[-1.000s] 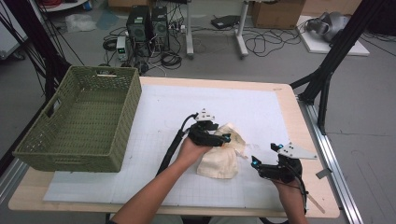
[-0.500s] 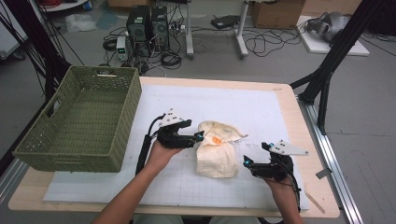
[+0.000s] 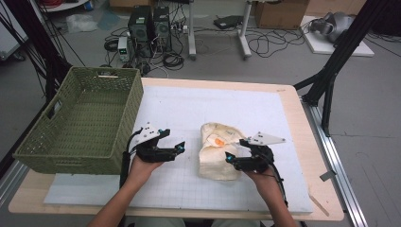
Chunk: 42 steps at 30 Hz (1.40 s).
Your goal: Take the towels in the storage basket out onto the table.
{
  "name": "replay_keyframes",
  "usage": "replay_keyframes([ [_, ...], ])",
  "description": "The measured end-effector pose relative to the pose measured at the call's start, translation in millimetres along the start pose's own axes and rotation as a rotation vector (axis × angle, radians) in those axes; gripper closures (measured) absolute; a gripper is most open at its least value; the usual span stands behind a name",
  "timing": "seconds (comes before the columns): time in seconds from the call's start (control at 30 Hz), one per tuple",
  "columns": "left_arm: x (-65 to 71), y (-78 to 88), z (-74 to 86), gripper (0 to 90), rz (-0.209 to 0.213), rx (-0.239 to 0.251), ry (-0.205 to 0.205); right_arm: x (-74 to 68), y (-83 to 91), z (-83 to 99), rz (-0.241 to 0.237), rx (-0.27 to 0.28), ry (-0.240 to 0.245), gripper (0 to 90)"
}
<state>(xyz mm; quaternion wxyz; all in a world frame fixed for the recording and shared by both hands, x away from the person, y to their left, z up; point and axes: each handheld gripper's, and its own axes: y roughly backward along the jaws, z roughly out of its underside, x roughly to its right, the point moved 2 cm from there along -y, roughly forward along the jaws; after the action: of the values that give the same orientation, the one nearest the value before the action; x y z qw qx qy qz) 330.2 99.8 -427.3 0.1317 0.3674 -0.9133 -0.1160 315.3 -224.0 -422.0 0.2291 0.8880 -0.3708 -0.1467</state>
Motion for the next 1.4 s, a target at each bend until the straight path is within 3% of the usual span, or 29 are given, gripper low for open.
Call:
replay_keyframes([
  [0.13,-0.9,2.1,5.3,21.8,-0.001,-0.011,0.002,-5.6,-29.7,-9.5,-0.007,-0.046,0.021,38.6],
  [0.23,-2.6,3.0,7.6,22.3,-0.001,-0.013,0.006,-12.8,-55.0,-10.7,-0.02,-0.123,0.065,48.5],
  [0.33,-4.4,3.2,8.0,22.6,-0.005,-0.008,0.015,-18.2,-70.6,-9.4,-0.035,-0.179,0.106,66.1],
  [0.4,-5.3,3.6,7.9,22.8,-0.005,-0.007,0.017,-19.6,-70.3,-10.4,-0.035,-0.18,0.121,75.7],
  [0.57,-6.4,3.5,7.6,23.5,-0.003,-0.002,0.018,-17.2,-64.6,-10.9,-0.049,-0.177,0.11,77.7],
  [0.7,-8.4,6.5,5.6,23.5,-0.014,0.012,0.025,-16.0,-57.2,-12.7,-0.04,-0.147,0.138,89.5],
  [0.8,-10.7,8.2,5.0,23.6,-0.024,0.022,0.032,-9.8,-46.8,-12.6,-0.006,-0.121,0.139,89.5],
  [0.93,-12.4,8.8,5.0,23.6,-0.025,0.023,0.036,10.5,-25.8,-6.3,0.052,-0.1,0.085,89.5],
  [1.0,-12.4,8.9,5.0,23.6,-0.025,0.024,0.035,17.7,-16.3,-3.3,0.066,-0.078,0.059,81.4],
  [1.1,-12.4,9.3,4.6,23.6,-0.024,0.031,0.034,24.3,0.3,1.5,0.087,-0.044,0.022,60.1],
  [1.23,-13.3,9.7,4.2,23.6,-0.021,0.04,0.043,26.5,23.0,9.2,0.152,-0.01,0.026,34.8],
  [1.3,-14.1,10.2,3.9,23.5,-0.023,0.044,0.044,27.3,35.1,14.4,0.157,0.005,0.013,28.8],
  [1.4,-15.5,11.7,3.1,23.5,-0.028,0.046,0.045,29.3,47.3,21.8,0.177,0.026,0.029,24.4],
])
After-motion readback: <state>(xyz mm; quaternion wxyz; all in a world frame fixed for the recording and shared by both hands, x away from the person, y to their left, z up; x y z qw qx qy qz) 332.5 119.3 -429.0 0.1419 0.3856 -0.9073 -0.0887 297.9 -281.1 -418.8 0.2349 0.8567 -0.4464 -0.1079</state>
